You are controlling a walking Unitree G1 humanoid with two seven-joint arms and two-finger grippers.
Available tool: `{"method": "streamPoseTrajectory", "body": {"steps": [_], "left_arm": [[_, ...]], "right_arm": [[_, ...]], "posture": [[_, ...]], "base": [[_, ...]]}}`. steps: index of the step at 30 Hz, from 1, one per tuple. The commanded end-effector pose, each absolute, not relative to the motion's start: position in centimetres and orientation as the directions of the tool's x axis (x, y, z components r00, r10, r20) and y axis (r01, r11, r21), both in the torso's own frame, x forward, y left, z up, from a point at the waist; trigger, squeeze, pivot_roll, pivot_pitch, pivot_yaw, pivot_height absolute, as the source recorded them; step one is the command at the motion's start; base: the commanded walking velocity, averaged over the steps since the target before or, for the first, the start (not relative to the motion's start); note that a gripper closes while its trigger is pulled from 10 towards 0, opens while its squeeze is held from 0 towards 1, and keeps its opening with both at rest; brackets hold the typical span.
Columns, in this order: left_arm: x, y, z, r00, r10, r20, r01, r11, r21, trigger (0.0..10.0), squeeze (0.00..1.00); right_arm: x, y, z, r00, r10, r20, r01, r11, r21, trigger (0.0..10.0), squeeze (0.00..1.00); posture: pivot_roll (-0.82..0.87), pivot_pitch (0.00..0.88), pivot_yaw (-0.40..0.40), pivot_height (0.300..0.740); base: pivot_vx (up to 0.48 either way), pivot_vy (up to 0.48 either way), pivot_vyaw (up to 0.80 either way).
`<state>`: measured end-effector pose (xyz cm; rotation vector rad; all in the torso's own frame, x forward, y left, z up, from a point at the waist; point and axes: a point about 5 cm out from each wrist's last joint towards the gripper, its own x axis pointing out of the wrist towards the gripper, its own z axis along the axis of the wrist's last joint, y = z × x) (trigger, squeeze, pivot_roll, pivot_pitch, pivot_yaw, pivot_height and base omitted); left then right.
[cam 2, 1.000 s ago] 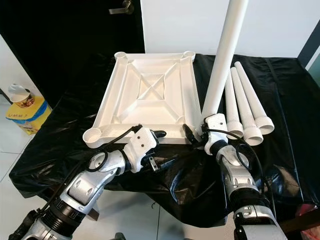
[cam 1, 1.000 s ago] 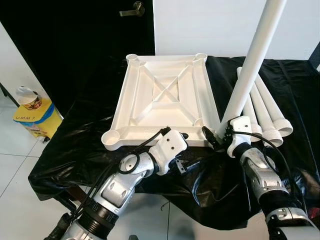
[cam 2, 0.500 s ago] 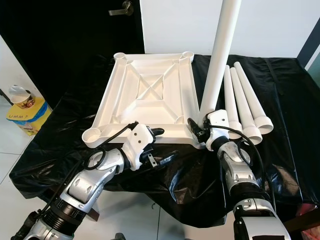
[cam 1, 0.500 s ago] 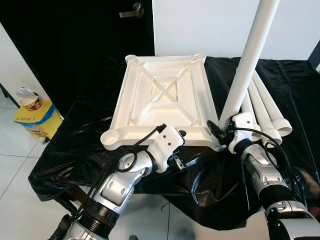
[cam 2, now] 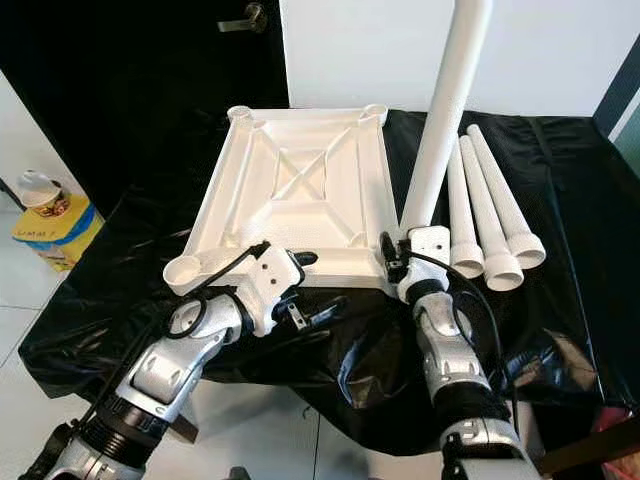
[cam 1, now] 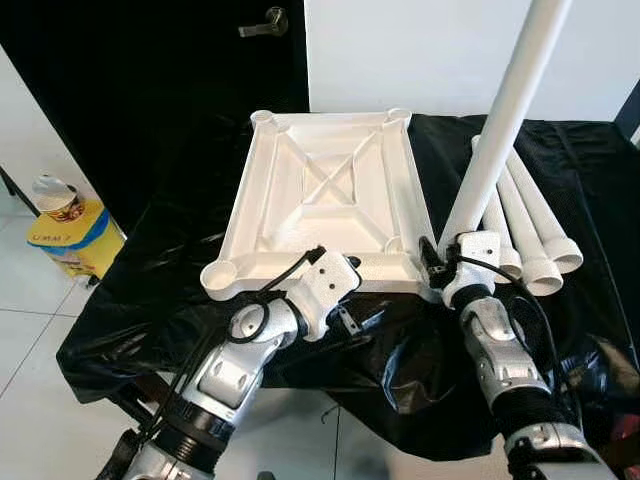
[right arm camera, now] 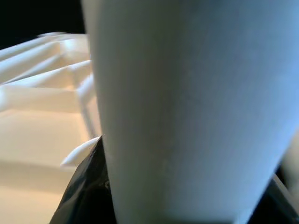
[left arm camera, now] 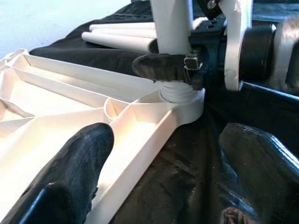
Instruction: Building children table
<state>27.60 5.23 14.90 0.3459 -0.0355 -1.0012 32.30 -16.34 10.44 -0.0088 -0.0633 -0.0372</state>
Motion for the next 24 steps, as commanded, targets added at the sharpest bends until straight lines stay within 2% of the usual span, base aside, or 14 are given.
{"method": "streamPoseTrajectory", "body": {"steps": [1,2,5,14,23,24], "left_arm": [[27.9,5.7,14.9,0.631,-0.769,-0.099,0.752,0.576,0.320,10.0,0.00],[27.9,5.8,14.9,0.635,-0.766,-0.096,0.749,0.581,0.318,10.0,0.00],[28.0,5.8,15.0,0.647,-0.758,-0.088,0.739,0.593,0.319,10.0,0.00],[27.9,5.8,15.4,0.644,-0.762,-0.075,0.731,0.583,0.355,10.0,0.00],[27.8,5.8,15.5,0.657,-0.752,-0.057,0.713,0.595,0.370,10.0,0.00],[27.7,5.7,15.5,0.660,-0.750,-0.053,0.711,0.599,0.369,10.0,0.00]], "right_arm": [[31.3,-16.8,8.0,0.990,-0.131,-0.058,0.131,0.991,-0.009,10.0,0.00],[30.8,-16.6,8.0,0.970,-0.232,-0.064,0.235,0.972,0.031,10.0,0.00],[30.5,-15.5,8.1,0.963,-0.261,-0.066,0.266,0.962,0.068,10.0,0.00],[29.7,-13.9,8.1,0.978,-0.203,-0.056,0.207,0.976,0.071,10.0,0.00],[29.4,-13.6,8.9,0.985,-0.174,-0.020,0.175,0.983,0.064,10.0,0.00],[29.4,-13.7,9.0,0.985,-0.169,-0.013,0.170,0.984,0.055,10.0,1.00]], "posture": [[0.00,0.000,-0.010,0.740],[0.00,0.000,-0.009,0.740],[0.00,0.000,-0.004,0.740],[0.05,0.000,-0.007,0.740],[0.07,0.000,-0.039,0.740],[0.07,0.000,-0.044,0.740]], "base": [[0.000,0.000,0.00],[0.000,0.000,0.00],[0.000,0.000,0.00],[0.000,0.000,0.00],[0.000,0.000,0.00],[0.000,0.000,0.00]]}}
